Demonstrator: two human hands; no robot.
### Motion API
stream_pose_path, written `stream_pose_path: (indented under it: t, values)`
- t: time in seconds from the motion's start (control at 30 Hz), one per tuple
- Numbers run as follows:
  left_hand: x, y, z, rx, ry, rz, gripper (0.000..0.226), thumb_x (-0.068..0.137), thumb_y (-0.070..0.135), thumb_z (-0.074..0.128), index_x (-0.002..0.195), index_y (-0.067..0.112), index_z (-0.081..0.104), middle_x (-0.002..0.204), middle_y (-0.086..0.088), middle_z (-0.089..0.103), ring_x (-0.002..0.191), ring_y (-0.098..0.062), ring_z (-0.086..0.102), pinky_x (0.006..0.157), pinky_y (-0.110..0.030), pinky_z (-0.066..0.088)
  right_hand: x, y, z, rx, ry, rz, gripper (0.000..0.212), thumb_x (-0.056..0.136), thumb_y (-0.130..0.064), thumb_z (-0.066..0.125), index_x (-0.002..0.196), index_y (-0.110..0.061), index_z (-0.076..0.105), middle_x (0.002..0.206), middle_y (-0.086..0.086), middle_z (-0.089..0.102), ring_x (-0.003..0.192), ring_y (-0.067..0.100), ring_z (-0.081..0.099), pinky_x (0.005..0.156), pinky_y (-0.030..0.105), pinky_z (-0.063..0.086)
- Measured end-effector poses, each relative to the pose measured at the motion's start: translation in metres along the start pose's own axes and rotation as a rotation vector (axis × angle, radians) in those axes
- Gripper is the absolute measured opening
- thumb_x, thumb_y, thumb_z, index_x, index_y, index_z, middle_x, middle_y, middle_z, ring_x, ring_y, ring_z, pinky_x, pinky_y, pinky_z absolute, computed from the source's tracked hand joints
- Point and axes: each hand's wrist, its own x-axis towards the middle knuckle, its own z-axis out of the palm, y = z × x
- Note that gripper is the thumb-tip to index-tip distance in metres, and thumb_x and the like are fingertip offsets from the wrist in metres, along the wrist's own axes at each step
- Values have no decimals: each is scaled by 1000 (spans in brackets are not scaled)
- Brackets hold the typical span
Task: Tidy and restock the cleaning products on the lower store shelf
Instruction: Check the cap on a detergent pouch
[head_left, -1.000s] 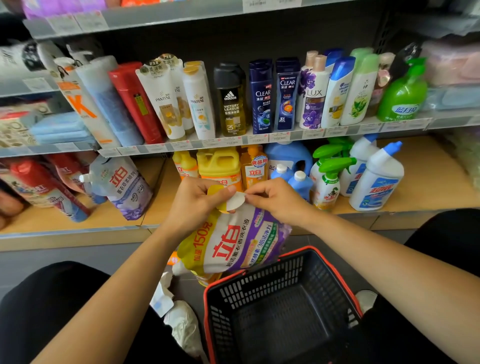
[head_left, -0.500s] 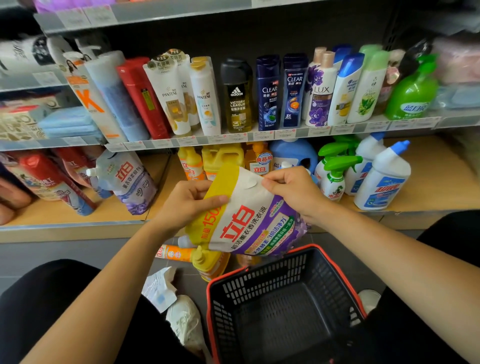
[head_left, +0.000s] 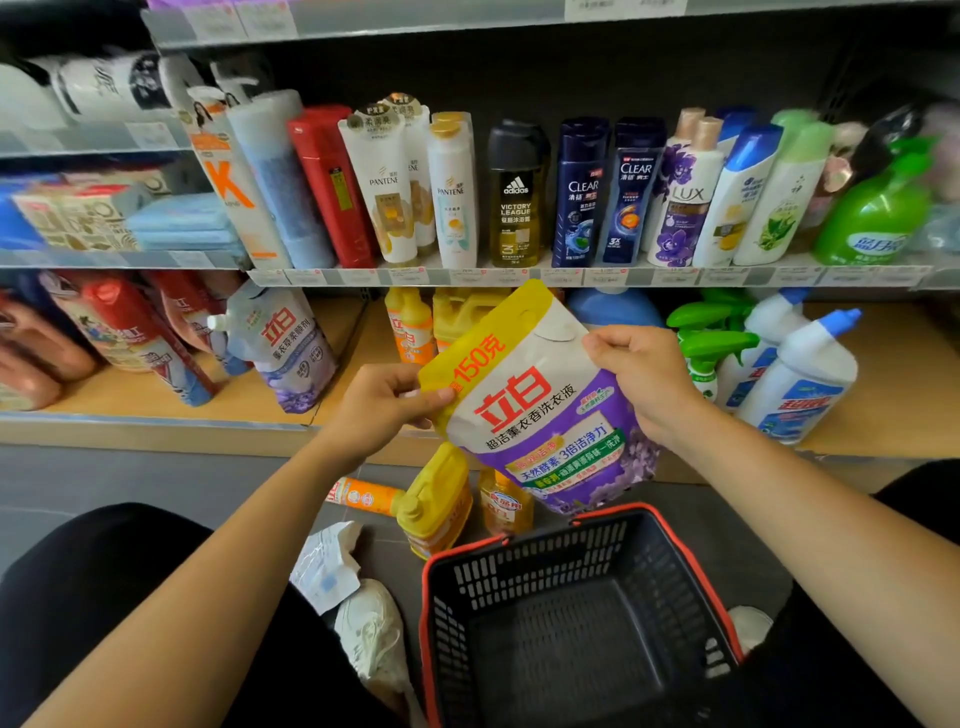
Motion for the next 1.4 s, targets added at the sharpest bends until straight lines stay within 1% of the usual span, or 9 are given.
stream_pose_path:
  t: [0.1,0.27,0.43,0.6,0.7,0.87,1.0,1.2,1.4]
  values:
    - [0,3,0,-88,151,48,10,89,17,72,95,9,75,90,0,78,79,-11,71,65,-23,57,1,-1,3,4,-16,-25,16,96,-14,64,87,-21,75,87,5,78,79,22,75,66,31,61]
    - [-3,0,-9,-346,317,6,37,79,19,77,114,10,68,104,-10,76,94,-18,72,78,-27,58,-2,-3,20,39,-21,-42,16,95,-15,64,87,-23,75,85,-1,78,78,17,75,61,25,58]
    - [-9,-15,-23,-303,321,-129,28,90,18,71,116,9,64,119,-18,71,109,-29,71,90,-38,61,2,-12,42,-31,-47,-108,10,94,-25,67,90,-26,76,92,2,78,84,25,76,76,40,60]
    - [-25,-13,-48,-318,467,17,19,87,20,73,104,14,66,98,-2,74,91,-14,72,71,-24,59,11,-26,74,-86,-130,-145,22,96,-26,64,81,-36,76,89,-3,78,84,20,76,72,35,61]
    - [-35,-16,-69,-310,642,78,12,93,13,71,103,15,66,89,5,75,82,-8,73,65,-20,56,19,-25,110,-105,-196,-164,19,97,-24,63,84,-30,74,90,-4,78,85,17,75,75,36,61]
    - [-47,-17,-110,-287,831,146,14,93,11,72,101,19,66,84,11,75,82,-6,72,70,-22,58,41,-3,178,-138,-289,-150,22,98,-18,61,80,-28,70,85,-12,75,82,7,71,68,22,56]
    - [-58,-30,-123,-106,821,85,15,87,16,79,97,19,68,87,5,75,81,-11,74,70,-28,61,59,39,222,-140,-288,-25,22,98,-5,58,83,-18,67,95,9,71,88,17,63,81,35,55]
    - [-75,-69,-121,289,714,-202,23,84,34,83,97,18,72,91,-2,77,83,-19,75,70,-48,63,76,100,261,-253,-350,142,23,99,-5,54,81,-16,62,93,11,62,88,24,55,69,33,47]
    - [-71,-108,-97,330,440,-396,18,83,29,84,91,19,72,98,-1,74,92,-25,72,76,-50,61,84,152,249,-587,-410,144,33,94,-6,58,62,-11,50,70,12,48,74,23,48,66,44,48]
